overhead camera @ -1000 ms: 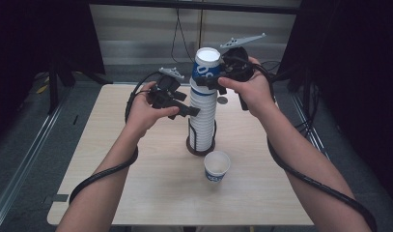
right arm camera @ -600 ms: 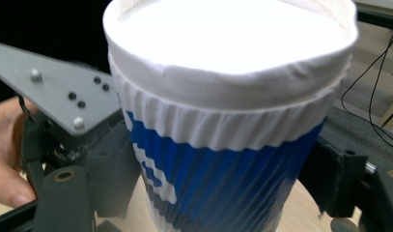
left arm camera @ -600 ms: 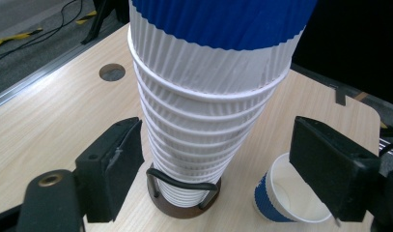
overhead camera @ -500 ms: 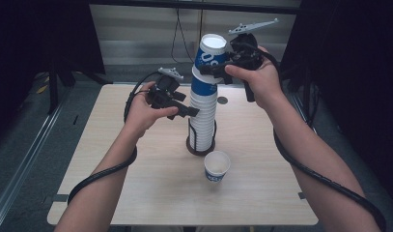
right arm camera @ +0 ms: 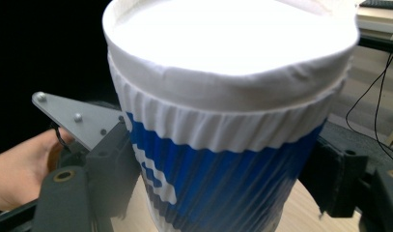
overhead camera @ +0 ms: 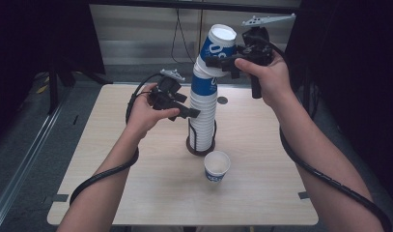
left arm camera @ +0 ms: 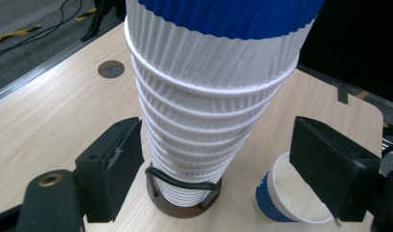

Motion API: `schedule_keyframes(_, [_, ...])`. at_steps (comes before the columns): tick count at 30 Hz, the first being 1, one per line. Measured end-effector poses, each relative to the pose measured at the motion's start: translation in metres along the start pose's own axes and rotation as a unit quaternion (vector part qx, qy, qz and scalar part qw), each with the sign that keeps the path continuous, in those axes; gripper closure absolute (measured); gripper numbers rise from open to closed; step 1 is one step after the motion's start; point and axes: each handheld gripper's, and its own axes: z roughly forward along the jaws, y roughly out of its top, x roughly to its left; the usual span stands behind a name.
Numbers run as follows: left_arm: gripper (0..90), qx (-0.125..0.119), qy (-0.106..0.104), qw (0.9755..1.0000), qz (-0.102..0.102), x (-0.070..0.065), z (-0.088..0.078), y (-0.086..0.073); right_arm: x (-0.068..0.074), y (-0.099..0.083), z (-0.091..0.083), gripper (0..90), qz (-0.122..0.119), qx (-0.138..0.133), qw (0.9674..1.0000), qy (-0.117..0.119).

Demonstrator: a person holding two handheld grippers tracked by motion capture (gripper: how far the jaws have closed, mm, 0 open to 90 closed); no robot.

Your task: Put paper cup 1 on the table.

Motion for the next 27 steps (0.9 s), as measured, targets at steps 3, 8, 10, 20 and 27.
schedule_keyframes(3, [19.2,0.002,-0.001,1.0000,-0.001,0.000,0.001,-0.002,-0.003,0.000,-0.008,23.1,0.001,-0.004,1.0000,-0.001])
schedule_keyframes(8, [18.7,0.005,-0.001,1.0000,-0.002,0.000,0.001,-0.005,-0.006,-0.003,-0.022,22.9,-0.001,-0.014,0.9999,0.000])
schedule_keyframes(10, [18.7,0.006,0.000,1.0000,-0.003,0.000,0.000,-0.007,-0.008,-0.005,-0.029,23.0,-0.002,-0.017,0.9998,-0.005])
schedule_keyframes(20, [18.5,0.015,0.001,0.9999,-0.003,0.001,-0.002,-0.014,-0.025,-0.029,-0.055,22.9,0.008,-0.013,0.9997,-0.018])
schedule_keyframes(27, [18.4,0.017,-0.002,0.9998,-0.002,0.000,-0.002,-0.018,-0.034,-0.054,-0.062,23.0,0.013,0.001,0.9998,-0.017])
